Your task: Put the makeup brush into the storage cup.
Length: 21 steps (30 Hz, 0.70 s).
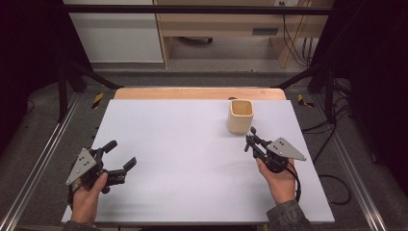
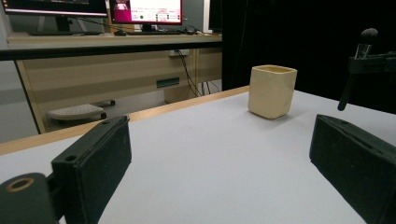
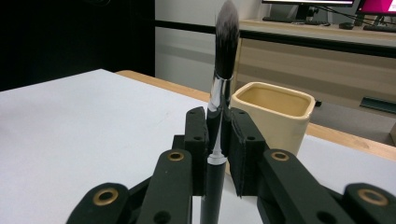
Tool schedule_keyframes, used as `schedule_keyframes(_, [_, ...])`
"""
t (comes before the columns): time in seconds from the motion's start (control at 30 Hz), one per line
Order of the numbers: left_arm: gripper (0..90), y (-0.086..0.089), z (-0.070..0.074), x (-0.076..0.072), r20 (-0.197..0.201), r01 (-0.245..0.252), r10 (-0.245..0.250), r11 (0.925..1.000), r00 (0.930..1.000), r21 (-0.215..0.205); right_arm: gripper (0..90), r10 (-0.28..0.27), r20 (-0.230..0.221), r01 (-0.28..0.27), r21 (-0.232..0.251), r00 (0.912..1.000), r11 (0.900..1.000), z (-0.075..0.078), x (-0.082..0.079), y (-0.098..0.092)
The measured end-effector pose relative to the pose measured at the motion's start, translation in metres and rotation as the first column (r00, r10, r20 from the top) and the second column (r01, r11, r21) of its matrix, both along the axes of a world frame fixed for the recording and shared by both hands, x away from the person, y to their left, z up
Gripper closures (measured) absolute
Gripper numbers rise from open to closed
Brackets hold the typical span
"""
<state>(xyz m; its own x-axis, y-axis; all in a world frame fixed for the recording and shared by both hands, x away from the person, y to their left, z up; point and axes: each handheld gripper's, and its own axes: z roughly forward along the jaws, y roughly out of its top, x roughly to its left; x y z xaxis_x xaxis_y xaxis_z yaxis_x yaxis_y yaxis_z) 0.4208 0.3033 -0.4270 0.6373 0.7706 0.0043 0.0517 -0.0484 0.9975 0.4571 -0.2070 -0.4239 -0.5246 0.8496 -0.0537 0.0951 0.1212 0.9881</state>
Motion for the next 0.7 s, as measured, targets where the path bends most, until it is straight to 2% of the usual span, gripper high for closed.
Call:
schedule_keyframes(0.17, [5.3,0.0,0.0,0.0,0.001,0.001,-0.001,1.0,1.0,0.0,78.7,0.003,-0.014,-0.003,0.017,0.9999,1.0,0.001,0.003,-0.002])
schedule_keyframes(0.7, [5.3,0.005,0.001,-0.005,0.009,0.009,-0.009,0.9999,0.9999,-0.01,79.0,-0.018,-0.027,0.018,0.007,0.9995,1.0,0.007,0.023,-0.004])
